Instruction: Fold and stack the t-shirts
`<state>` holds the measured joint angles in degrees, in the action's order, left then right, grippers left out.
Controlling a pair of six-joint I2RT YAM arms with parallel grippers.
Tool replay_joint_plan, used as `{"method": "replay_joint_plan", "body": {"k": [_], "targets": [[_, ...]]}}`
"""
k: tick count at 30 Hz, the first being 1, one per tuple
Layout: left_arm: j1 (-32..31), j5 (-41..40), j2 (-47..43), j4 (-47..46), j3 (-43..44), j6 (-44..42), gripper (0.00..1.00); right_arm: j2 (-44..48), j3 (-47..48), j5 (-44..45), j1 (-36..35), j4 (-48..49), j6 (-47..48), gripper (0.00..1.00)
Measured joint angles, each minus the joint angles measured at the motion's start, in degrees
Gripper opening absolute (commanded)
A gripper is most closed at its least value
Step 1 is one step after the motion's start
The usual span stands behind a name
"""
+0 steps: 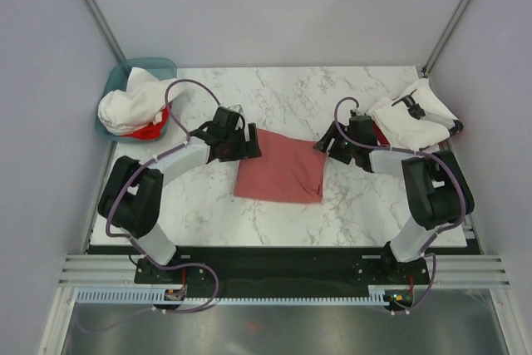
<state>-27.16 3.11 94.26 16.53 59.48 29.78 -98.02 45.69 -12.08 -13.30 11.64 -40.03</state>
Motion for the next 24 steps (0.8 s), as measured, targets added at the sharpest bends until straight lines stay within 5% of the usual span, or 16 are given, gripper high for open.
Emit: {"method": "replay_joint_plan", "body": {"k": [3, 11, 17, 20, 24], "targets": [[1.03, 0.85, 1.86, -1.51, 0.00, 0.02, 0.80, 3.30, -0.87, 4.39, 0.02, -4.94, 2.16, 0.67], [4.11, 3.39, 6.93, -3.91, -0.02, 0.81, 0.51, 10.95, -0.81, 20.41, -0.26, -10.43, 11.56, 0.71], [7.45, 7.41, 8.07, -5.81, -1.07, 2.51, 0.29, 9.03, 5.27, 32.30, -0.68, -14.32, 19.19, 0.71], [8.41, 8.20, 8.07, -6.71, -1.79, 3.15, 0.27, 4.85, 12.44, 39.21, -1.09, -16.81, 24.00, 0.88], [8.79, 9.09, 7.96, -7.48, -2.36, 3.58, 0.29, -2.67, 21.68, 47.65, -2.75, -18.95, 31.04, 0.87]]}}
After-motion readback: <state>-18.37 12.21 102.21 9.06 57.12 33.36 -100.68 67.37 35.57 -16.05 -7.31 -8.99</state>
